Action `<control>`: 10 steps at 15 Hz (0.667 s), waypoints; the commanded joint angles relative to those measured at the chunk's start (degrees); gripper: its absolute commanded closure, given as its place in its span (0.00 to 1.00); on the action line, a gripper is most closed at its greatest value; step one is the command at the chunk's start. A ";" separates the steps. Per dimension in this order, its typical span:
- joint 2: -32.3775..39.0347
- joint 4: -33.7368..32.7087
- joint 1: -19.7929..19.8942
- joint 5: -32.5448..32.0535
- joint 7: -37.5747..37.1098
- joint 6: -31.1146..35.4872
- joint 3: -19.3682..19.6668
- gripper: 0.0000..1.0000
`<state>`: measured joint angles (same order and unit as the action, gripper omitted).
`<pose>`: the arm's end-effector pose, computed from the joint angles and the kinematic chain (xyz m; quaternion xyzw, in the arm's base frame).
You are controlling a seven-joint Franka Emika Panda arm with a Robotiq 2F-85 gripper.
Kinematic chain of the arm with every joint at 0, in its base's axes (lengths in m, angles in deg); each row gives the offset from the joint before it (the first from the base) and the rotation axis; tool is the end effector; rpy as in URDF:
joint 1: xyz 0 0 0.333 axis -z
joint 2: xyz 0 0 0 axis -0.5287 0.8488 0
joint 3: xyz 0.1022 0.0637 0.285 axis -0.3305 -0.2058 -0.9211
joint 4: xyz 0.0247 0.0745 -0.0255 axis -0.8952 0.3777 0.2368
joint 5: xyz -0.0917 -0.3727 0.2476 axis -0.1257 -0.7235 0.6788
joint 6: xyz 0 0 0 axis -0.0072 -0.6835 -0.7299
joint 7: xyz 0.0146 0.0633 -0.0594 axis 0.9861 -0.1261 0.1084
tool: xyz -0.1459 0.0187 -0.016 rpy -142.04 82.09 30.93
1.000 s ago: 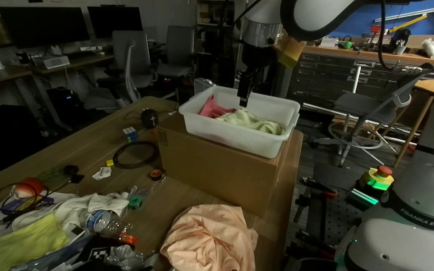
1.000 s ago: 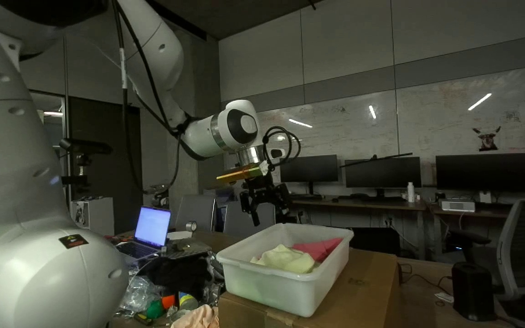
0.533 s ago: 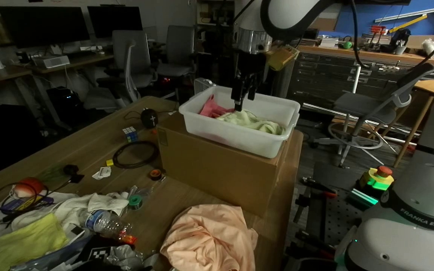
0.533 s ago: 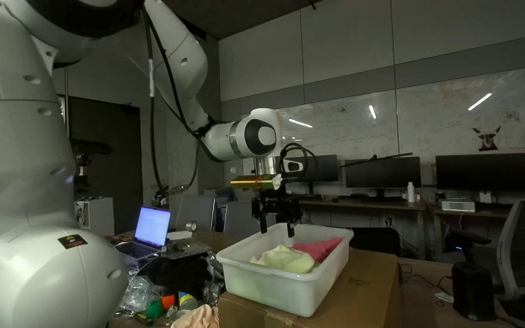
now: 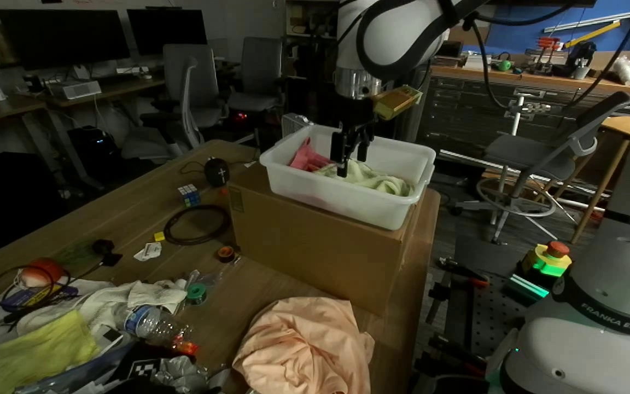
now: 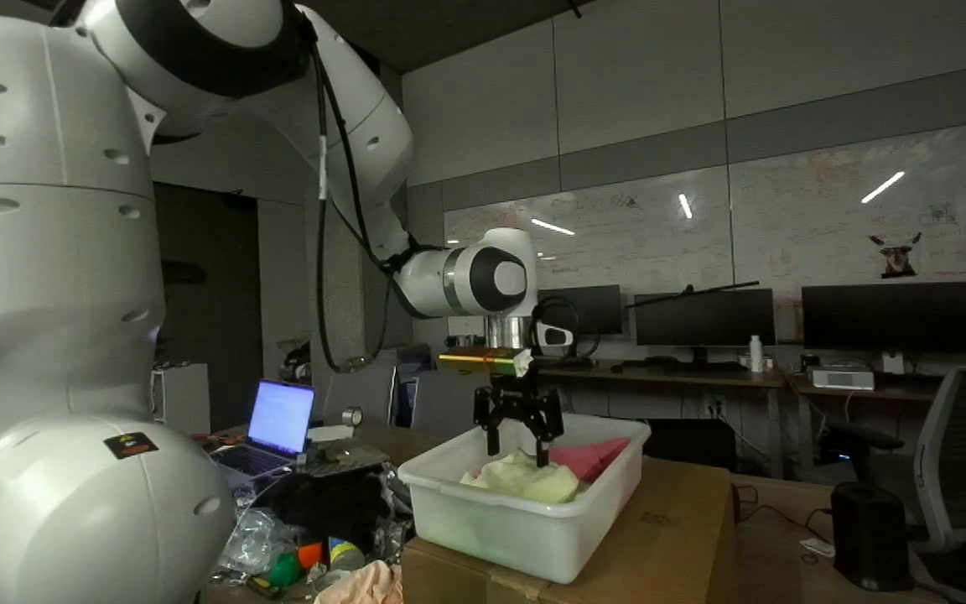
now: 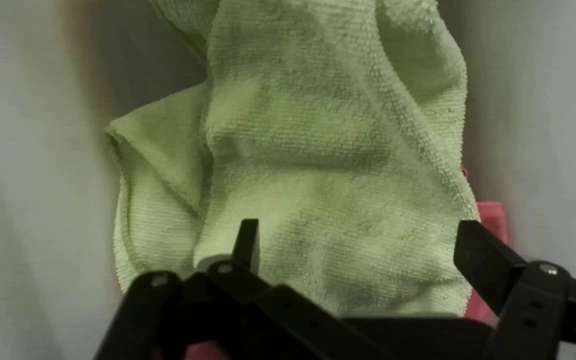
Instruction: Remove the clothes from the box and put them on the table
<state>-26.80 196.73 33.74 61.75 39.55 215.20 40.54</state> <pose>0.5468 -0.0502 0.2818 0.9985 -0.0504 -0.0097 0.0194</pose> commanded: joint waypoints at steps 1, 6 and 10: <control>3.55 -2.74 0.42 -0.16 -0.37 -0.73 -0.17 0.00; 6.24 -3.47 0.86 -0.76 0.10 0.63 0.22 0.00; 7.57 -3.55 1.73 0.67 1.26 1.34 0.75 0.00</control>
<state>-20.72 194.58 34.74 61.61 39.58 215.53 40.78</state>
